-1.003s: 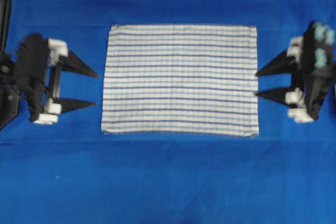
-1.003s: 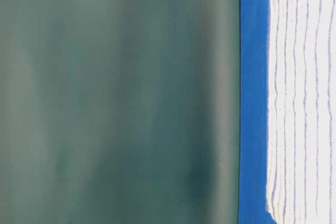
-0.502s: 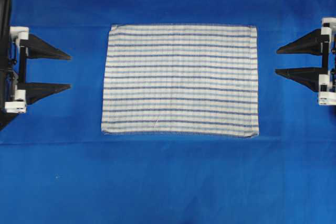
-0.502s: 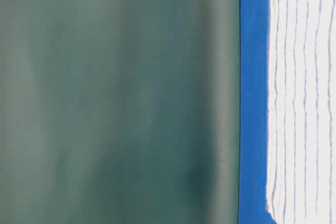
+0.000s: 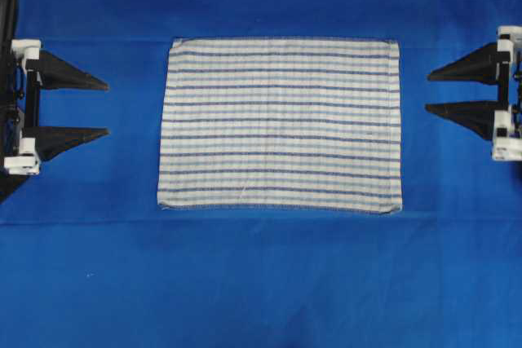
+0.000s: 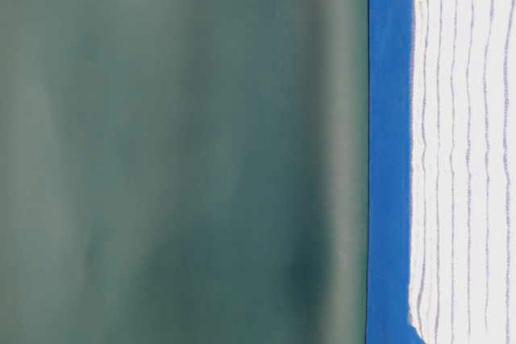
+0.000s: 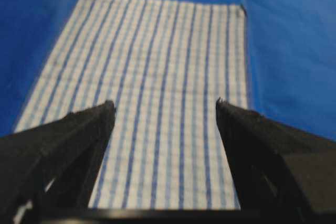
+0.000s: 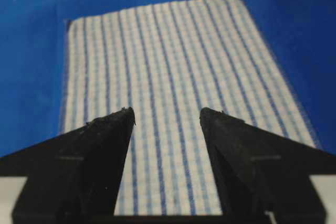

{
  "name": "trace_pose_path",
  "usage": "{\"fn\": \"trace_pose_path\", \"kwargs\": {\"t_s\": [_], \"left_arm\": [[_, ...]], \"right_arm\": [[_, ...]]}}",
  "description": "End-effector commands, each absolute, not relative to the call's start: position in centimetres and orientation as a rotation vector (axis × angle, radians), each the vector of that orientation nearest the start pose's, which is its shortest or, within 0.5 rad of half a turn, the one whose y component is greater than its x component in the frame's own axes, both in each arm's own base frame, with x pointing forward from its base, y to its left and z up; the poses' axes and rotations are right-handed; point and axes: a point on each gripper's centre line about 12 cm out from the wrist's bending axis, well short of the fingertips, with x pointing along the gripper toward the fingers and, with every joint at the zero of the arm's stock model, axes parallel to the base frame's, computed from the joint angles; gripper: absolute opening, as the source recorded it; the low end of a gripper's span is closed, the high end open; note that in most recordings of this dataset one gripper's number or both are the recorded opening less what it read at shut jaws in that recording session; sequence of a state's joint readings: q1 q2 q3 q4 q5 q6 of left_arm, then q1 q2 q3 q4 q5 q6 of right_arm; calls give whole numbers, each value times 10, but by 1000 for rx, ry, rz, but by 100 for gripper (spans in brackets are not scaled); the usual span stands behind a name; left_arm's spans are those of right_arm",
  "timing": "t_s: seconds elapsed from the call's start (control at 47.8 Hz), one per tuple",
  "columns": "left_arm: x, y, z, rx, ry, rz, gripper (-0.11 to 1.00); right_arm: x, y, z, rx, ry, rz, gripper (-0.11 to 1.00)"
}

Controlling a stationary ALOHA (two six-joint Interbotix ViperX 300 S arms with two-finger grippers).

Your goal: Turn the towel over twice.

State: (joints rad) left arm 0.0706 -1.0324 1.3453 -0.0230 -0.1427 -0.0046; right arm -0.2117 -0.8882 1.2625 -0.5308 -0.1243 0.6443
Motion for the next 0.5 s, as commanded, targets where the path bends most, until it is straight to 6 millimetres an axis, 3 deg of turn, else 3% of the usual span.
{"fn": "trace_pose_path", "kwargs": {"t_s": [0.0, 0.209, 0.481], "left_arm": [[184, 20, 233, -37, 129, 111, 73], [203, 45, 223, -51, 211, 221, 73], [221, 79, 194, -79, 310, 348, 73]], "right_arm": [[202, -43, 233, 159, 241, -200, 63], [214, -74, 225, 189, 323, -329, 63], [229, -115, 189, 257, 488, -462, 63]]}}
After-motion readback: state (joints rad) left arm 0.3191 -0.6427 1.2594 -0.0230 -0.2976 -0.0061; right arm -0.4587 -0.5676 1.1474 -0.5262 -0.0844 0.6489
